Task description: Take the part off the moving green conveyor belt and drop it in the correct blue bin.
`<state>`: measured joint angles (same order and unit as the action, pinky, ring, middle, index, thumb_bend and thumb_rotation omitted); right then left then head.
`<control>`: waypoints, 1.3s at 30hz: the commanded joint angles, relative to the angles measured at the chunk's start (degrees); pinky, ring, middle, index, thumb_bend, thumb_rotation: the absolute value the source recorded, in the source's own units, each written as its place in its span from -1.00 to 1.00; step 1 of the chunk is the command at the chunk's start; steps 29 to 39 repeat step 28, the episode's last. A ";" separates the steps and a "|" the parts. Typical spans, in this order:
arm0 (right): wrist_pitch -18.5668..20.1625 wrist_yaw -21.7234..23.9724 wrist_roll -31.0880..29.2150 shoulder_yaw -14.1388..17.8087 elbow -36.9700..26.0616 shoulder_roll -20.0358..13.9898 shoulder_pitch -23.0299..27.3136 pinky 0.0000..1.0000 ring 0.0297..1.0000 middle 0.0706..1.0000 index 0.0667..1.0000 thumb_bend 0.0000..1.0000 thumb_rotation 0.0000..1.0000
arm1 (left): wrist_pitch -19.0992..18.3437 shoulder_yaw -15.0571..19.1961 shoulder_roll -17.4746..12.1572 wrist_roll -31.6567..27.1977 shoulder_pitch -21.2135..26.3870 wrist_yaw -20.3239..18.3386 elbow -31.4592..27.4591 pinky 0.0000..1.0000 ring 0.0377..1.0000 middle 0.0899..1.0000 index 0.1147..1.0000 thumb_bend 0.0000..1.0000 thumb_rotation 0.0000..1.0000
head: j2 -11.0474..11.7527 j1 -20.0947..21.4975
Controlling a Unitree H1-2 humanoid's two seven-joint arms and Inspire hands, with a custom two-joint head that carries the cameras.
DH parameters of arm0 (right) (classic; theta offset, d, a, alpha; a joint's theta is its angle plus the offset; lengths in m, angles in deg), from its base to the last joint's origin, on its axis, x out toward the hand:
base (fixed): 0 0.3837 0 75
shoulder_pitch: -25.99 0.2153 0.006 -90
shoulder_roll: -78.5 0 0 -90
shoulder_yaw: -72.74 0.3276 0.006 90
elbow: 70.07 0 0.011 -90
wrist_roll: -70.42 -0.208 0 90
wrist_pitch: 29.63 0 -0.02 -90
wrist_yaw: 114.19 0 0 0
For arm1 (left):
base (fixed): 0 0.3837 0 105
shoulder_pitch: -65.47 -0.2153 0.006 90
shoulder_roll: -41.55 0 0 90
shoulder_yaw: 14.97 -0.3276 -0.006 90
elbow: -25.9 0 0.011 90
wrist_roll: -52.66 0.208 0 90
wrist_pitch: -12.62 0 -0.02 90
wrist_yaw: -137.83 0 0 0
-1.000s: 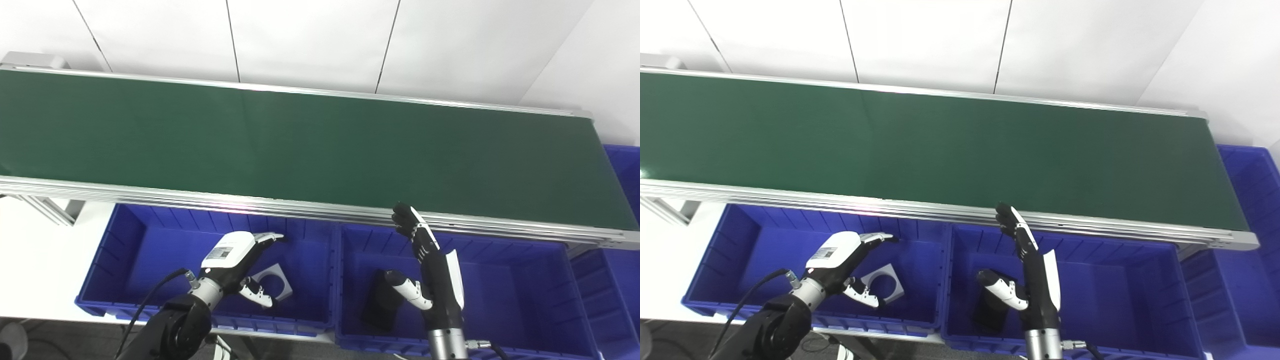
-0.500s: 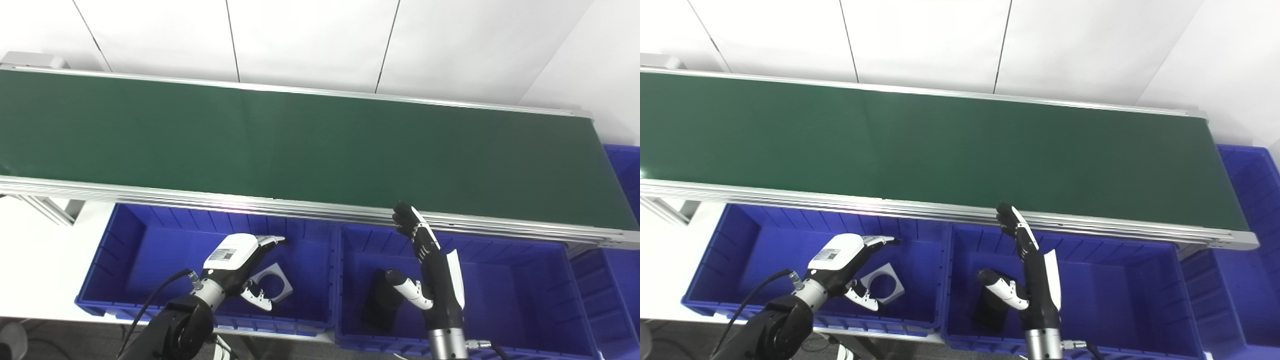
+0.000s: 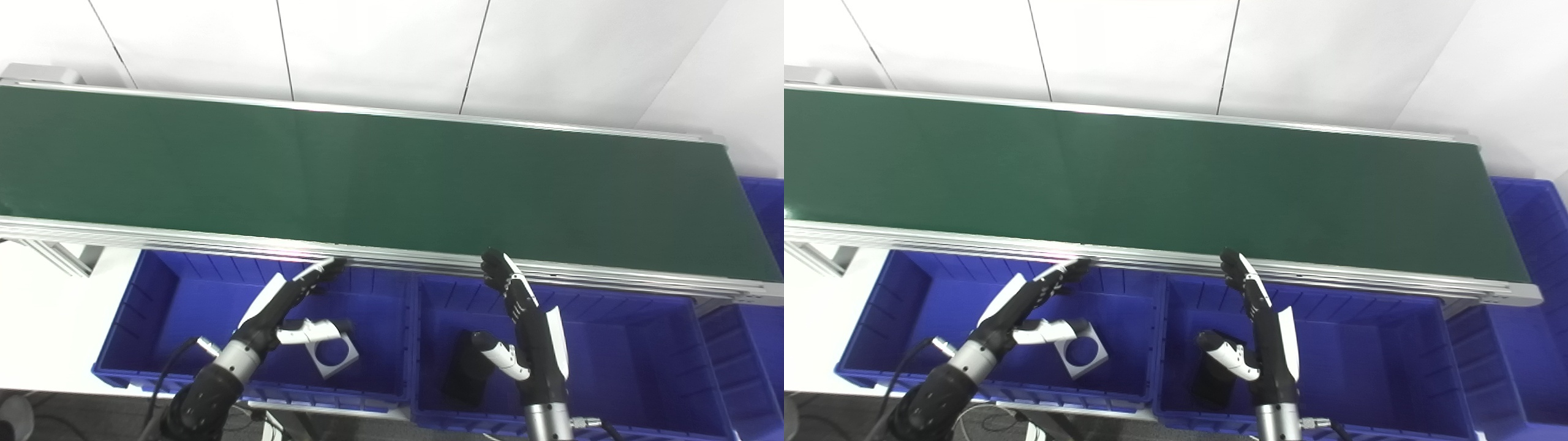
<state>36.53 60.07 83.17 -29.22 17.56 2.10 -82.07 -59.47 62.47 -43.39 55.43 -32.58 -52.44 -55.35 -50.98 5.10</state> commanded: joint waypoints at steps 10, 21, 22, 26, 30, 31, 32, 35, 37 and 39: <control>3.44 2.17 0.22 0.64 -3.91 0.59 -0.64 0.72 0.76 0.75 0.75 0.85 0.46 | 9.01 5.75 4.83 -10.05 0.32 -6.71 1.88 0.67 0.69 0.74 0.76 0.57 0.53 | 0.16 0.05; 7.66 4.25 -0.39 0.52 -4.87 0.41 -0.74 0.79 0.79 0.81 0.81 0.82 0.36 | 9.00 8.52 6.83 -6.89 0.19 -7.71 1.95 0.59 0.65 0.71 0.73 0.61 0.47 | 0.60 -0.05; 7.62 4.20 -0.27 0.50 -4.87 0.39 -0.75 0.79 0.79 0.81 0.81 0.82 0.36 | 9.00 8.59 6.99 -6.67 0.19 -7.65 2.02 0.59 0.65 0.71 0.73 0.61 0.47 | 0.60 -0.05; 7.23 4.05 -0.21 0.51 -4.59 0.34 -0.71 0.80 0.81 0.82 0.81 0.80 0.36 | 9.00 9.03 7.60 -6.78 0.16 -7.86 2.46 0.55 0.63 0.68 0.69 0.59 0.40 | 0.86 -0.10; 7.24 4.00 -0.34 0.56 -4.53 0.43 -0.70 0.80 0.81 0.81 0.80 0.79 0.35 | 9.00 9.09 7.61 -6.91 0.20 -8.12 2.71 0.55 0.63 0.67 0.68 0.58 0.38 | 0.92 -0.14; 7.24 4.00 -0.34 0.56 -4.53 0.43 -0.70 0.80 0.81 0.81 0.80 0.79 0.35 | 9.00 9.09 7.61 -6.91 0.20 -8.12 2.71 0.55 0.63 0.67 0.68 0.58 0.38 | 0.92 -0.14; 7.24 4.00 -0.34 0.56 -4.53 0.43 -0.70 0.80 0.81 0.81 0.80 0.79 0.35 | 9.00 9.09 7.61 -6.91 0.20 -8.12 2.71 0.55 0.63 0.67 0.68 0.58 0.38 | 0.92 -0.14; 7.24 4.00 -0.34 0.56 -4.53 0.43 -0.70 0.80 0.81 0.81 0.80 0.79 0.35 | 9.00 9.09 7.61 -6.91 0.20 -8.12 2.71 0.55 0.63 0.67 0.68 0.58 0.38 | 0.92 -0.14; 7.24 4.00 -0.34 0.56 -4.53 0.43 -0.70 0.80 0.81 0.81 0.80 0.79 0.35 | 9.00 9.09 7.61 -6.91 0.20 -8.12 2.71 0.55 0.63 0.67 0.68 0.58 0.38 | 0.92 -0.14; 7.24 4.00 -0.34 0.56 -4.53 0.43 -0.70 0.80 0.81 0.81 0.80 0.79 0.35 | 9.00 9.09 7.61 -6.91 0.20 -8.12 2.71 0.55 0.63 0.67 0.68 0.58 0.38 | 0.92 -0.14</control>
